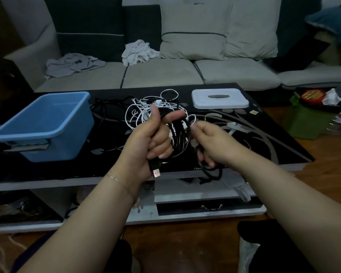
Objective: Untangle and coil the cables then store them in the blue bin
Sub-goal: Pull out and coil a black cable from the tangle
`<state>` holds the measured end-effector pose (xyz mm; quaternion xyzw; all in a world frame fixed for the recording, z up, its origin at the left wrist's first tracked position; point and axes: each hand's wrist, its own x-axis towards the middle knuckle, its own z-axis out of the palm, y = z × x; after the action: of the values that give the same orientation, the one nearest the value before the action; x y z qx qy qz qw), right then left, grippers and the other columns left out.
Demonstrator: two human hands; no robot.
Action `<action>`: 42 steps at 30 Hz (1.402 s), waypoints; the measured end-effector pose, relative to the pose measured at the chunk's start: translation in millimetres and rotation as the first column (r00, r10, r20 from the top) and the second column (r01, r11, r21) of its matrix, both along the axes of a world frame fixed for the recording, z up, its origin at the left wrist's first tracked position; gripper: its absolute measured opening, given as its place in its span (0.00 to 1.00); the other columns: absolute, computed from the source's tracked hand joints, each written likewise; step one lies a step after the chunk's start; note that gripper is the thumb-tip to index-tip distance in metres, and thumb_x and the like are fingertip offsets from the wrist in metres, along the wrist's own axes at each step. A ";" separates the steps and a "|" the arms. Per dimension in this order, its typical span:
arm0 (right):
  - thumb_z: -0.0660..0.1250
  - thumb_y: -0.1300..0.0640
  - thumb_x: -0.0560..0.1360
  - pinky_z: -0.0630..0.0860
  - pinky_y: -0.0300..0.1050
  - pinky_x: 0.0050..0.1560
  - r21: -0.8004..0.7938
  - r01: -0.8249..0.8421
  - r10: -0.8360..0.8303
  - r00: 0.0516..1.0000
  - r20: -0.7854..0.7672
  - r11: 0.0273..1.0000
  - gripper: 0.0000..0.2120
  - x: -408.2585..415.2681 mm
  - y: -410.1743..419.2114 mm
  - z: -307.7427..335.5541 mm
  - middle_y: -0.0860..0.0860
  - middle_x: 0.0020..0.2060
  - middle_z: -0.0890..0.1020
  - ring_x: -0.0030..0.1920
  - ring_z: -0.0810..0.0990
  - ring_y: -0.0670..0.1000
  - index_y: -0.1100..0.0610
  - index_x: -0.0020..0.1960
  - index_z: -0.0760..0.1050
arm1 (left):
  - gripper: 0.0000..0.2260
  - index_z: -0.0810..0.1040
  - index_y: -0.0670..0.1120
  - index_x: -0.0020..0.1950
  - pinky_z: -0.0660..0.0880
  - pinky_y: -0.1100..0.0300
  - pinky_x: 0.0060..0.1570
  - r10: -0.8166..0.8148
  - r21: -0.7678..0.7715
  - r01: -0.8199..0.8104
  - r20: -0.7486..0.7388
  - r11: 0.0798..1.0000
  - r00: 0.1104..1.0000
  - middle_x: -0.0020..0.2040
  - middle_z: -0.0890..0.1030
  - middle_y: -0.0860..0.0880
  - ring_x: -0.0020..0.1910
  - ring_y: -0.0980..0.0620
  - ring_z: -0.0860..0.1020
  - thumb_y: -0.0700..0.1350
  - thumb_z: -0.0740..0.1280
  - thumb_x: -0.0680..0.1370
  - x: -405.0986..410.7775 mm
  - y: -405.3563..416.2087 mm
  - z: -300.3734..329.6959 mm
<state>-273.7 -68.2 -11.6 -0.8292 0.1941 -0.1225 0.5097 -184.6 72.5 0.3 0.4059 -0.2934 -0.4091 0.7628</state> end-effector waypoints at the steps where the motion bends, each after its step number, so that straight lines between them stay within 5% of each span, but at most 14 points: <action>1: 0.52 0.51 0.83 0.60 0.35 0.17 -0.058 -0.024 0.023 0.999 -0.024 0.998 0.09 1.3 5.8 -3.6 0.53 0.23 0.75 0.15 0.67 0.50 0.53 0.48 0.67 | 0.25 0.78 0.40 0.55 0.57 0.68 0.18 0.010 -0.022 -0.010 -0.025 1.000 1.000 0.19 0.64 0.55 0.14 0.61 0.57 0.57 0.51 0.80 1.5 -0.2 0.8; 5: 0.56 0.57 0.80 0.74 0.46 0.23 -0.314 -0.157 0.117 0.983 -0.144 0.936 0.08 2.7 30.1 -13.6 0.53 0.32 0.78 0.26 0.77 0.51 0.53 0.58 0.62 | 0.24 0.76 0.39 0.57 0.58 0.71 0.19 0.086 -0.064 -0.092 -0.097 0.994 0.992 0.36 0.82 0.53 0.15 0.60 0.60 0.57 0.50 0.81 10.3 2.3 3.4; 8: 0.58 0.58 0.76 0.78 0.58 0.38 -0.468 -0.216 0.138 0.971 -0.196 0.857 0.10 0.5 40.4 -14.9 0.51 0.33 0.75 0.32 0.76 0.56 0.53 0.56 0.61 | 0.22 0.74 0.39 0.57 0.60 0.70 0.21 0.165 -0.057 -0.171 -0.091 0.984 0.982 0.44 0.85 0.51 0.16 0.59 0.60 0.55 0.51 0.82 16.2 6.6 4.3; 12: 0.58 0.54 0.77 0.79 0.53 0.39 -0.480 -0.287 0.168 0.946 -0.276 0.829 0.09 -2.9 46.2 -12.0 0.50 0.34 0.79 0.29 0.79 0.50 0.51 0.57 0.66 | 0.20 0.72 0.37 0.61 0.63 0.66 0.24 0.223 -0.061 -0.228 -0.079 0.972 0.972 0.45 0.85 0.48 0.18 0.59 0.61 0.50 0.49 0.84 20.0 8.5 3.0; 16: 0.62 0.51 0.77 0.75 0.43 0.35 -0.366 -0.307 0.229 0.943 -0.243 0.878 0.10 -0.7 50.9 -11.9 0.48 0.33 0.77 0.29 0.74 0.42 0.52 0.57 0.71 | 0.17 0.70 0.38 0.63 0.67 0.63 0.29 0.373 -0.046 -0.370 0.173 0.928 0.912 0.41 0.84 0.50 0.21 0.56 0.64 0.48 0.49 0.85 19.0 5.8 0.1; 19: 0.65 0.54 0.77 0.68 0.35 0.28 -0.254 -0.338 0.291 0.935 -0.204 0.906 0.10 2.0 52.5 -12.1 0.47 0.30 0.75 0.26 0.72 0.41 0.56 0.56 0.71 | 0.17 0.71 0.35 0.58 0.71 0.66 0.36 0.442 -0.002 -0.507 0.493 0.862 0.749 0.30 0.79 0.52 0.25 0.56 0.70 0.45 0.49 0.85 12.0 2.8 -2.2; 22: 0.66 0.57 0.76 0.71 0.40 0.28 -0.159 -0.370 0.339 0.921 -0.190 0.915 0.10 1.8 53.1 -12.5 0.49 0.30 0.76 0.29 0.75 0.48 0.56 0.56 0.69 | 0.14 0.65 0.38 0.64 0.76 0.66 0.43 0.399 -0.024 -0.521 0.673 0.853 0.623 0.27 0.76 0.54 0.32 0.55 0.81 0.46 0.51 0.85 5.0 1.8 -7.6; 25: 0.66 0.59 0.76 0.75 0.43 0.30 -0.045 -0.394 0.379 0.906 -0.188 0.918 0.15 0.5 52.1 -12.4 0.53 0.32 0.77 0.30 0.76 0.52 0.56 0.61 0.66 | 0.20 0.63 0.45 0.68 0.77 0.54 0.47 0.264 -0.020 -0.561 0.896 0.827 0.357 0.32 0.80 0.58 0.41 0.53 0.83 0.54 0.52 0.81 7.5 2.4 -16.7; 28: 0.65 0.59 0.77 0.76 0.49 0.35 0.066 -0.454 0.457 0.863 -0.217 0.889 0.19 -3.1 48.0 -9.2 0.55 0.36 0.79 0.31 0.77 0.55 0.53 0.65 0.62 | 0.23 0.67 0.41 0.60 0.74 0.49 0.43 0.036 0.002 -0.671 0.998 0.741 0.043 0.45 0.84 0.51 0.44 0.42 0.81 0.59 0.48 0.80 8.6 3.1 -21.6; 30: 0.64 0.59 0.78 0.75 0.47 0.35 0.162 -0.461 0.487 0.847 -0.212 0.873 0.17 -6.0 41.8 -4.2 0.56 0.37 0.79 0.30 0.77 0.55 0.54 0.64 0.63 | 0.23 0.66 0.41 0.54 0.70 0.49 0.39 -0.132 0.057 -0.712 0.990 0.700 -0.051 0.47 0.83 0.44 0.46 0.37 0.79 0.60 0.46 0.80 9.0 1.4 -23.4; 33: 0.62 0.57 0.80 0.71 0.45 0.31 0.279 -0.428 0.476 0.869 -0.134 0.859 0.12 -7.6 30.2 0.9 0.57 0.34 0.77 0.27 0.74 0.54 0.60 0.60 0.66 | 0.15 0.63 0.45 0.45 0.64 0.51 0.40 -0.238 0.266 -0.680 0.961 0.683 0.138 0.43 0.78 0.42 0.48 0.37 0.76 0.55 0.51 0.83 10.4 0.3 -19.6; 36: 0.61 0.46 0.78 0.62 0.39 0.25 0.406 -0.377 0.426 0.904 -0.032 0.832 0.15 -8.5 26.3 2.7 0.53 0.29 0.72 0.23 0.67 0.49 0.58 0.53 0.69 | 0.18 0.66 0.48 0.38 0.66 0.53 0.41 -0.196 0.352 -0.590 0.929 0.727 0.313 0.37 0.74 0.48 0.44 0.41 0.75 0.55 0.51 0.83 13.8 0.5 -20.6; 39: 0.59 0.40 0.70 0.56 0.34 0.22 0.543 -0.363 0.342 0.929 0.144 0.757 0.21 -9.5 22.2 7.8 0.48 0.27 0.66 0.21 0.62 0.42 0.58 0.51 0.68 | 0.27 0.74 0.45 0.39 0.68 0.55 0.39 -0.156 0.384 -0.565 0.899 0.730 0.410 0.31 0.73 0.52 0.35 0.49 0.73 0.64 0.48 0.78 16.8 0.6 -21.3; 42: 0.68 0.49 0.71 0.55 0.33 0.20 0.408 -0.168 0.082 0.972 0.220 0.897 0.16 -6.8 4.0 9.7 0.49 0.26 0.68 0.19 0.59 0.42 0.57 0.51 0.68 | 0.42 0.79 0.39 0.49 0.67 0.57 0.32 -0.124 0.448 -0.481 0.815 0.754 0.565 0.23 0.71 0.54 0.25 0.54 0.70 0.75 0.47 0.69 17.5 3.3 -19.2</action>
<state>-280.5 -64.2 -1.9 -0.6931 0.1106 -0.1257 0.7011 -167.1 75.8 -19.0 0.8044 -0.4055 -0.1662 0.4011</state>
